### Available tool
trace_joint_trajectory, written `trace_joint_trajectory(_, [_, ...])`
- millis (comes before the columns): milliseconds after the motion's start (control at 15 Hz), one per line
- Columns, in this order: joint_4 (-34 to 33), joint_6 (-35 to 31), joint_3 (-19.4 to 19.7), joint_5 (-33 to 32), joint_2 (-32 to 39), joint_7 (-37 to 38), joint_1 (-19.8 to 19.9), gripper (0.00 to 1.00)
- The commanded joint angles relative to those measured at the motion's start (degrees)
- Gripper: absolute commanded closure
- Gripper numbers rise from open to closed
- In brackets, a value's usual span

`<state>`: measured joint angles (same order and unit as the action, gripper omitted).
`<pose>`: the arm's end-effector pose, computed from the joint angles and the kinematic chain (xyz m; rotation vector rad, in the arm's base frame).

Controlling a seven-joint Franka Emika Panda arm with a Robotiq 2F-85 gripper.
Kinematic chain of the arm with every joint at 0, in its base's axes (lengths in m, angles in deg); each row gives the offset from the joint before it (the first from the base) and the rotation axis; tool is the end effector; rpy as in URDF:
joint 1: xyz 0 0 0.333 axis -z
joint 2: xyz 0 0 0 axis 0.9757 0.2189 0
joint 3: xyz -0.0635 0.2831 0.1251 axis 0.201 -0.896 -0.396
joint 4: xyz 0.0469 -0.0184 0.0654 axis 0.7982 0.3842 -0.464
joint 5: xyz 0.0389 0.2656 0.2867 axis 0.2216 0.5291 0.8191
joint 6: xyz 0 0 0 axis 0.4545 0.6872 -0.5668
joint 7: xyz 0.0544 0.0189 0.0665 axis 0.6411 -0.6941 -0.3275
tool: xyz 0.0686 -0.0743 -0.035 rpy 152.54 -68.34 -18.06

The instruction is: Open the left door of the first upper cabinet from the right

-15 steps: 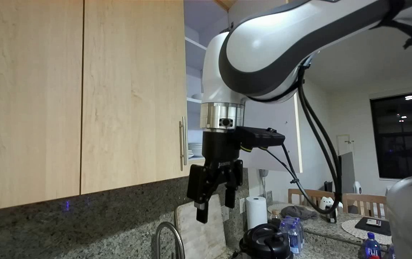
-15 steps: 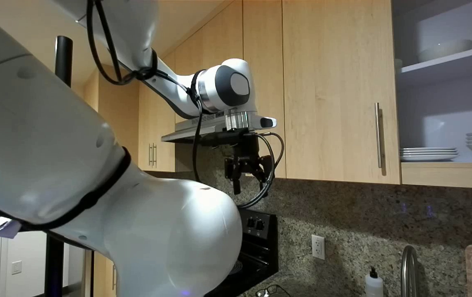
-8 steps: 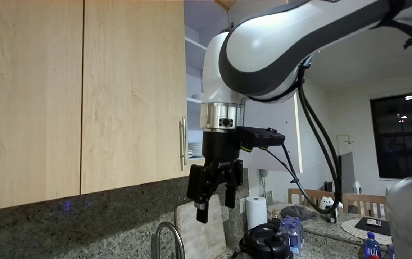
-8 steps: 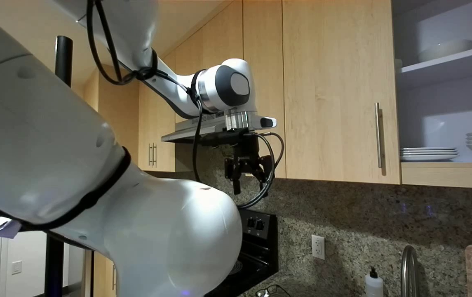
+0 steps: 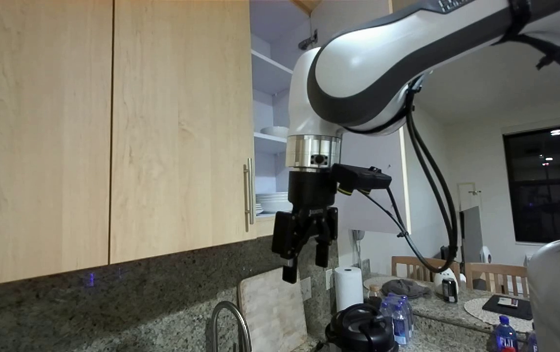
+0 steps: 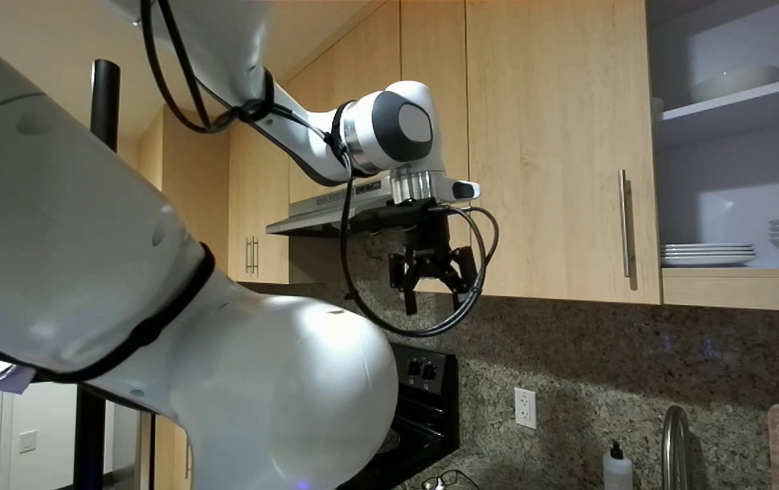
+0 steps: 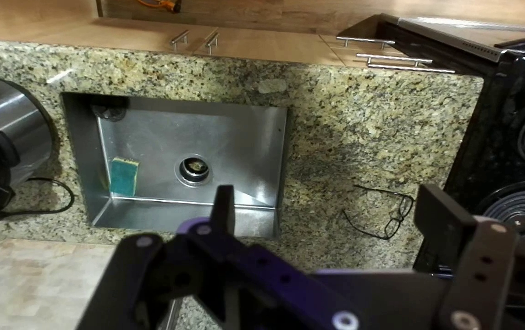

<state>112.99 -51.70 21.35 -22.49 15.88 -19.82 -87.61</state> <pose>0.2859 0.1079 0.4932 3.1104 0.2284 0.2428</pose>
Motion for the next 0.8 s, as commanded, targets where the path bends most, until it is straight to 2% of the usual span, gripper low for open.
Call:
trace_joint_trajectory(0, [-2.1,2.2,3.6,-4.4,-0.8,-7.1,1.9,0.0])
trace_joint_trajectory(333, [-7.0,2.9,9.5,-9.0,2.7,-17.0,3.3,0.0])
trace_joint_trajectory(467, [-9.4,3.5,11.6,-9.5,4.5,-21.5,2.7,0.0])
trace_joint_trajectory(733, [-14.5,3.0,13.8,-10.0,8.3,-27.9,2.4,0.0])
